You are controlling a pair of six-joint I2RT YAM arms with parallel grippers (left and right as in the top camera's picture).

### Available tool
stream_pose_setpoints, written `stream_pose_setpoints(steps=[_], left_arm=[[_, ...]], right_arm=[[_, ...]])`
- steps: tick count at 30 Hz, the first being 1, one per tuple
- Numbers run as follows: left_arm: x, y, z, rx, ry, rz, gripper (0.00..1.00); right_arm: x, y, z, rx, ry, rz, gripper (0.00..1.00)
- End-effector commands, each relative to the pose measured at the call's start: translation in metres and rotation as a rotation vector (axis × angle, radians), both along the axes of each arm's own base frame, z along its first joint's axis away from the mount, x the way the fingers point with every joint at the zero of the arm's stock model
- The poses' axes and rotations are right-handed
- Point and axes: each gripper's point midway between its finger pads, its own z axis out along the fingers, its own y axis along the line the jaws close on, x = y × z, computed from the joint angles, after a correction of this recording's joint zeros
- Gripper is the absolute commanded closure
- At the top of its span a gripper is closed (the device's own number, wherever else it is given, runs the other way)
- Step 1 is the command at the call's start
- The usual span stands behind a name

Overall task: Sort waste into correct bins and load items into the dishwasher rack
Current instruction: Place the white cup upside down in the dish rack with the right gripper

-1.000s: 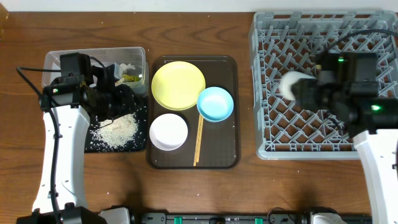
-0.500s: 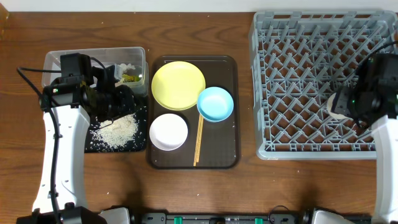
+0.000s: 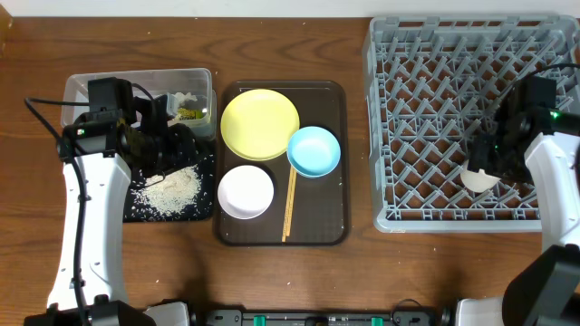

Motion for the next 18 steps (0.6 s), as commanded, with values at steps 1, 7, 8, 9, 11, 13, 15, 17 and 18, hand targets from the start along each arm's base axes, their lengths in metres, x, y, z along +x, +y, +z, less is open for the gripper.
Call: stream_pose_setpoints(steps=[1,7,8,9,11,13,15,17,18], left_arm=[[-0.001,0.003,0.002,0.019,-0.012,-0.008,0.64],[-0.001,0.003,0.002,0.019,-0.012,-0.007,0.54],[-0.001,0.003,0.002,0.019,-0.011,-0.008,0.54],[-0.001,0.003,0.001,0.018,-0.009,-0.008,0.54],[-0.002,0.003,0.001,0.018,-0.006,-0.007,0.53],[-0.003,0.005,0.0,0.033,0.002,-0.003,0.46],[-0.005,0.008,-0.003,0.05,0.016,0.003,0.45],[-0.01,0.014,-0.007,0.089,0.044,0.015,0.45],[-0.012,0.016,-0.008,0.103,0.053,0.019,0.45]], right_arm=[[-0.003,-0.004,-0.003,0.0,0.012,-0.029,0.36],[-0.002,0.002,0.002,0.031,-0.01,-0.023,0.01],[-0.001,0.004,0.005,0.04,-0.024,-0.02,0.01],[0.0,0.006,0.009,0.051,-0.042,-0.017,0.01],[0.006,0.014,0.023,0.092,-0.097,-0.005,0.01],[0.016,0.031,0.046,0.169,-0.187,0.047,0.01],[0.024,0.049,0.068,0.233,-0.272,0.113,0.01],[0.033,0.078,0.097,0.333,-0.391,0.196,0.01],[0.035,0.087,0.104,0.357,-0.42,0.223,0.01]])
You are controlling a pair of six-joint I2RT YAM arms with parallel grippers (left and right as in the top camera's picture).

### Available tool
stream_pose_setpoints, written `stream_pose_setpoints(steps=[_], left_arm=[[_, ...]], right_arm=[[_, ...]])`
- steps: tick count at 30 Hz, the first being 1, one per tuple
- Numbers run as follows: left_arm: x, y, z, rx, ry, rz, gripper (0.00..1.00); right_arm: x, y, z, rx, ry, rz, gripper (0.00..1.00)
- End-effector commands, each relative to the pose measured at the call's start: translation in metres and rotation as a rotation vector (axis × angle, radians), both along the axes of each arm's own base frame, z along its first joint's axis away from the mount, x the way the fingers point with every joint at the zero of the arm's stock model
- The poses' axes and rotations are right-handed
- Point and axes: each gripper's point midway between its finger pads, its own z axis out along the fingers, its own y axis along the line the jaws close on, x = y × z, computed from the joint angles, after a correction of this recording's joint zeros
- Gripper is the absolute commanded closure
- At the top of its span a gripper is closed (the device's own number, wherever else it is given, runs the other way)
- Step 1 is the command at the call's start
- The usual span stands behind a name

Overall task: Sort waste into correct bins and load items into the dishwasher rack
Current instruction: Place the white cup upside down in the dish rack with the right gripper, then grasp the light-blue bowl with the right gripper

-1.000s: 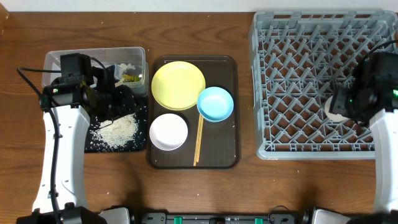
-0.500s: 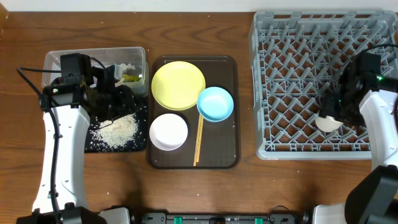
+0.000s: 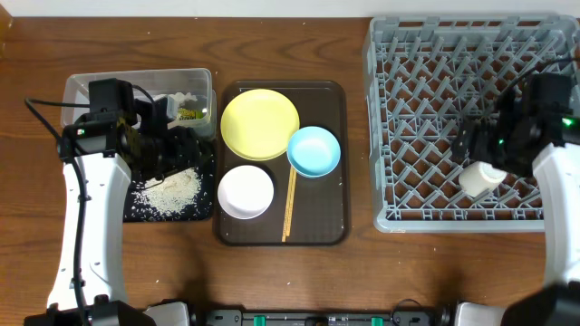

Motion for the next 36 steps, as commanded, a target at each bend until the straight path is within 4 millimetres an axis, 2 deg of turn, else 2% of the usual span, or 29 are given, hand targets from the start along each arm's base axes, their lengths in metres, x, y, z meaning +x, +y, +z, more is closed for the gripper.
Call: stream_pose_setpoints(steps=[1,5,9,15,17,20,22,26,32,36], left_arm=[[-0.007,0.016,-0.006,0.097,0.031,0.022,0.45],[-0.016,0.034,-0.015,0.189,0.099,0.092,0.45],[-0.022,0.041,-0.018,0.227,0.135,0.132,0.44],[-0.022,0.041,-0.018,0.226,0.137,0.131,0.44],[-0.022,0.041,-0.018,0.226,0.137,0.131,0.44],[-0.022,0.041,-0.018,0.226,0.136,0.132,0.44],[-0.022,0.041,-0.018,0.226,0.136,0.132,0.44],[-0.022,0.041,-0.018,0.223,0.139,0.139,0.44],[-0.023,0.041,-0.018,0.22,0.145,0.141,0.44],[-0.028,0.04,-0.019,0.214,0.167,0.15,0.44]], right_arm=[[0.013,0.059,0.058,0.181,-0.215,0.188,0.01],[0.018,0.108,0.075,0.211,-0.296,0.342,0.01],[0.018,0.165,0.071,0.2,-0.318,0.537,0.02],[0.029,0.216,0.034,0.08,-0.281,0.642,0.04],[0.033,0.23,0.016,0.051,-0.254,0.669,0.09],[0.041,0.243,-0.013,0.007,-0.211,0.685,0.16],[0.047,0.246,-0.038,-0.03,-0.168,0.652,0.17],[0.057,0.25,-0.074,-0.046,-0.11,0.593,0.19],[0.06,0.258,-0.118,-0.006,-0.024,0.535,0.41],[0.055,0.26,-0.131,0.006,0.014,0.545,0.57]])
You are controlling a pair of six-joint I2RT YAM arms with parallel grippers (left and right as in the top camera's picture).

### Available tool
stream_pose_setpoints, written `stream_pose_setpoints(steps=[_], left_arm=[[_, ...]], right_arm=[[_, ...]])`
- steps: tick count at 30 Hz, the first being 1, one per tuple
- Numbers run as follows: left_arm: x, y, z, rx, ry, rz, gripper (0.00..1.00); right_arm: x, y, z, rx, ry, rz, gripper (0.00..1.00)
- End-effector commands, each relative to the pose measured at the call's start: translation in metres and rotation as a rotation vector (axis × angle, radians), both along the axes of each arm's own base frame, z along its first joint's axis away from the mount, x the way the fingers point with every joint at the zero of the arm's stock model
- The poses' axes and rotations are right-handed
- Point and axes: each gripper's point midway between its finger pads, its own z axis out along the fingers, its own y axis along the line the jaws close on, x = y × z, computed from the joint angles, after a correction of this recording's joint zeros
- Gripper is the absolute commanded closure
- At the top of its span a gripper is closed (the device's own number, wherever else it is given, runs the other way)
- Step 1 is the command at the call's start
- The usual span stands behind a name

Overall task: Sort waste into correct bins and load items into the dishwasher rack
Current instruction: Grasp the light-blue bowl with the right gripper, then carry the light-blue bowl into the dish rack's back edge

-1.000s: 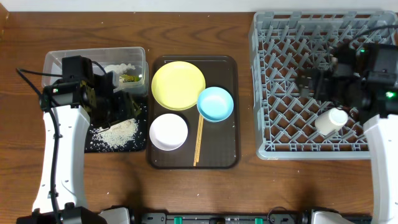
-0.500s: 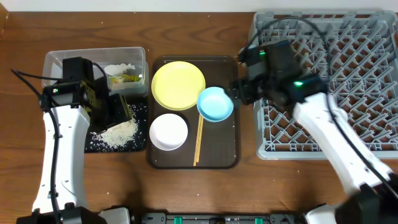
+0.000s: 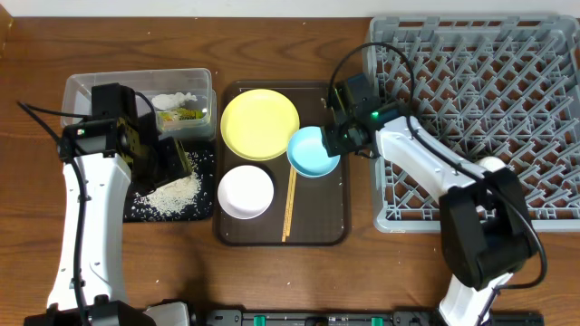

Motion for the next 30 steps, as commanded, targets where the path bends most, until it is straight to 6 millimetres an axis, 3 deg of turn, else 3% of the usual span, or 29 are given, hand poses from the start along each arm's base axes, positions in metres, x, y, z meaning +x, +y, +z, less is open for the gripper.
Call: stream_pose_setpoints(steps=[1,5,12,19,22,27,30], left_arm=[[-0.006,0.001,-0.001,-0.001,0.025,0.037,0.44],[-0.009,0.001,-0.001,-0.004,0.037,0.047,0.44],[-0.009,0.0,-0.002,-0.004,0.04,0.042,0.44],[-0.008,-0.001,-0.001,-0.002,0.036,0.04,0.44],[-0.008,0.0,-0.001,0.001,0.033,0.04,0.44],[-0.008,0.0,-0.001,0.001,0.033,0.04,0.44],[-0.008,0.0,-0.001,0.001,0.034,0.04,0.44]], right_arm=[[-0.003,0.006,-0.006,0.01,0.028,-0.014,0.59],[-0.006,0.002,-0.01,-0.006,0.044,-0.019,0.68],[-0.015,-0.003,-0.013,-0.025,0.084,-0.02,0.75],[-0.018,-0.004,-0.014,-0.03,0.094,-0.019,0.99],[-0.016,-0.003,-0.012,-0.026,0.086,-0.018,0.99],[-0.007,-0.004,0.012,-0.001,0.031,-0.026,0.99],[0.011,-0.014,0.052,0.026,-0.068,-0.046,0.99]])
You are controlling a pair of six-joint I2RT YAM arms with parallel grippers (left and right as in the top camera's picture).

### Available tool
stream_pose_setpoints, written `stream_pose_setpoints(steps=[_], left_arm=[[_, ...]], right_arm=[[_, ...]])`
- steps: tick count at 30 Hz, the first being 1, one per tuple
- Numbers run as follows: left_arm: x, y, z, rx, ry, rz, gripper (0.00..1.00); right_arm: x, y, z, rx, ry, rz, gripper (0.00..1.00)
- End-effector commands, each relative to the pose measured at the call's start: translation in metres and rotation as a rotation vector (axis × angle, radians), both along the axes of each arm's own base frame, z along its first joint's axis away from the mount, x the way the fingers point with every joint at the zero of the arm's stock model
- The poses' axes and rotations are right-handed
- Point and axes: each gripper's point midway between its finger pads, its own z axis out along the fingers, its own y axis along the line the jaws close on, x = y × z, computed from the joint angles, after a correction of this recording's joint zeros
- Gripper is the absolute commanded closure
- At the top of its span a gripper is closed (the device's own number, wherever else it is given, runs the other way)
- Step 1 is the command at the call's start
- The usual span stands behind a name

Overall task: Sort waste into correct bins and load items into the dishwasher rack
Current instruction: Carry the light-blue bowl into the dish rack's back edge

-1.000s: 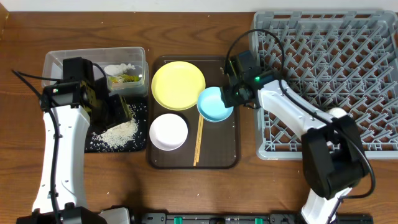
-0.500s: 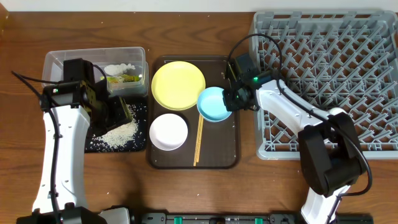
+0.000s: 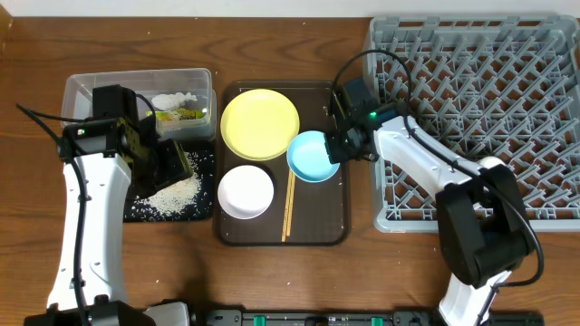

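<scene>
A dark tray (image 3: 326, 226) in the middle holds a yellow plate (image 3: 260, 124), a blue bowl (image 3: 311, 157), a white bowl (image 3: 246, 191) and a pair of chopsticks (image 3: 289, 206). My right gripper (image 3: 338, 148) is at the blue bowl's right rim and appears shut on it. The grey dishwasher rack (image 3: 471, 81) stands at the right. My left gripper (image 3: 175, 163) hangs over the black bin (image 3: 136, 210) with spilled rice (image 3: 174, 190). From above its fingers cannot be made out.
A clear bin (image 3: 91, 89) at the back left holds white paper and a yellow-green wrapper (image 3: 185, 114). The right arm stretches from the rack's front across its left edge to the tray.
The blue bowl has shifted slightly toward the front, with my right gripper staying at its right rim. The left arm has not visibly moved.
At first my right gripper was in the rack's front right with a white cup, and the left gripper was between the two bins. The cup then lay in the rack. Later the right gripper was at the blue bowl, where it still is.
</scene>
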Motion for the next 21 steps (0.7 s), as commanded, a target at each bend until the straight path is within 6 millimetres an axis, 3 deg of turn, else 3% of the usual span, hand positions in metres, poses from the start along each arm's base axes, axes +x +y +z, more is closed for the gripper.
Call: stream_pose_setpoints(steps=[1,5,10,17,21], left_arm=[[-0.002,0.001,0.0,0.012,0.003,0.002,0.44],[-0.002,0.001,0.0,0.012,0.003,0.001,0.44],[-0.002,0.001,0.0,0.012,0.003,0.001,0.44],[0.001,0.002,0.0,0.014,-0.01,0.002,0.44],[0.001,0.002,0.0,0.015,-0.012,0.002,0.44]], right_arm=[[0.034,-0.012,0.071,0.04,-0.187,-0.033,0.99],[0.065,-0.056,0.139,-0.027,-0.405,-0.138,0.99],[0.098,-0.113,0.201,-0.179,-0.667,-0.26,0.99],[0.129,-0.188,0.243,-0.554,-0.884,-0.392,0.99],[0.145,-0.216,0.253,-0.745,-0.949,-0.444,0.99]])
